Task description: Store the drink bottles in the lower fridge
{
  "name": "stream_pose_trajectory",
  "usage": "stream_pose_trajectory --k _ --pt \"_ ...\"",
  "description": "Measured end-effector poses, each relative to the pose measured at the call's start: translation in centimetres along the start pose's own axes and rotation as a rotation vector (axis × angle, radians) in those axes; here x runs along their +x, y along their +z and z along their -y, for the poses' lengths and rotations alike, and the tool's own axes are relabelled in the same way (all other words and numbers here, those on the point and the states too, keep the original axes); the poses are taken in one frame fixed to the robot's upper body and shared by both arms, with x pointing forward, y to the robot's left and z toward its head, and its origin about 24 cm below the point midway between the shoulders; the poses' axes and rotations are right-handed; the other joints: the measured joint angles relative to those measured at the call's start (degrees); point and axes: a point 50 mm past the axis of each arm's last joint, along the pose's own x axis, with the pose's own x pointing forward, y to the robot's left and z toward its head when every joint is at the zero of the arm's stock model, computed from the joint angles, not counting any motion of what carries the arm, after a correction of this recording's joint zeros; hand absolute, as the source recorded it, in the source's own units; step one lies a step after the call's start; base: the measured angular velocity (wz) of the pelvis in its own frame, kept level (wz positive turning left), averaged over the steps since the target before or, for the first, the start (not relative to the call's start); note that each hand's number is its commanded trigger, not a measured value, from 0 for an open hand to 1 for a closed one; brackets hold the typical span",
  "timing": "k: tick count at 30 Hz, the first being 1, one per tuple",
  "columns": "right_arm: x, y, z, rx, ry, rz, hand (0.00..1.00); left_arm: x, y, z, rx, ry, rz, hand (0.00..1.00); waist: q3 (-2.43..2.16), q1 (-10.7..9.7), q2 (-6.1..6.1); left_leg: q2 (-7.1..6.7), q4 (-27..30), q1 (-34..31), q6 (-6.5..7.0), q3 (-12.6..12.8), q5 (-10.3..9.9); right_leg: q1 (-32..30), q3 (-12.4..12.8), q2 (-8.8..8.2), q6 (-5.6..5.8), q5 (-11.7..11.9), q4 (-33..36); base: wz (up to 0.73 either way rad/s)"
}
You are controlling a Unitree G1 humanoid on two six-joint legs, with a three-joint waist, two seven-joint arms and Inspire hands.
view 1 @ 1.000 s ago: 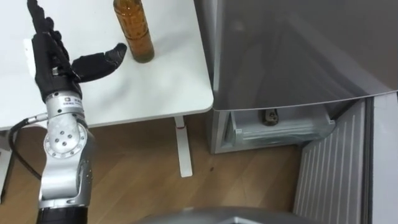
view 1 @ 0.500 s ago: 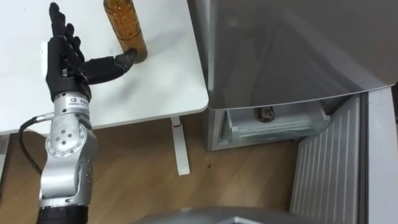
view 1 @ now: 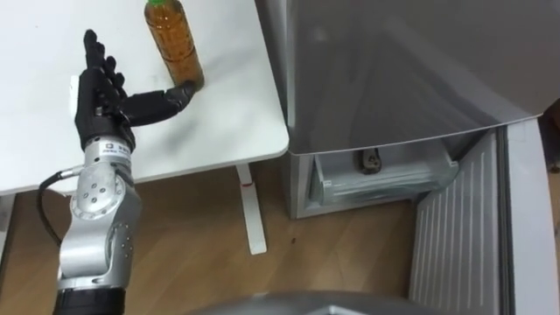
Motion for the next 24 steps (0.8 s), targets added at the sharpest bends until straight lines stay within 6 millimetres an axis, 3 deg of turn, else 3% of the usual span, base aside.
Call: stream_pose_trajectory --k 14,24 --pt "0.0 -0.4 -0.8 -0.001 0.046 0.016 0.00 4.0 0.9 -0.8 0.010 0.087 -0.005 0.00 -0.22 -1.72 -0.40 0.14 -0.05 0.52 -0.01 1.34 0.00 -0.98 1.83 0.25 -0.13 0.10 0.22 -0.08" --pt "0.0 -0.4 -0.4 0.048 0.046 0.021 0.00 4.5 0.6 -1.6 0.010 0.150 -0.023 0.00 -0.20 -4.10 -0.28 0.21 -0.45 0.48 -0.01 1.50 0.01 -1.83 2.13 0.32 -0.13 0.10 1.38 -0.01"
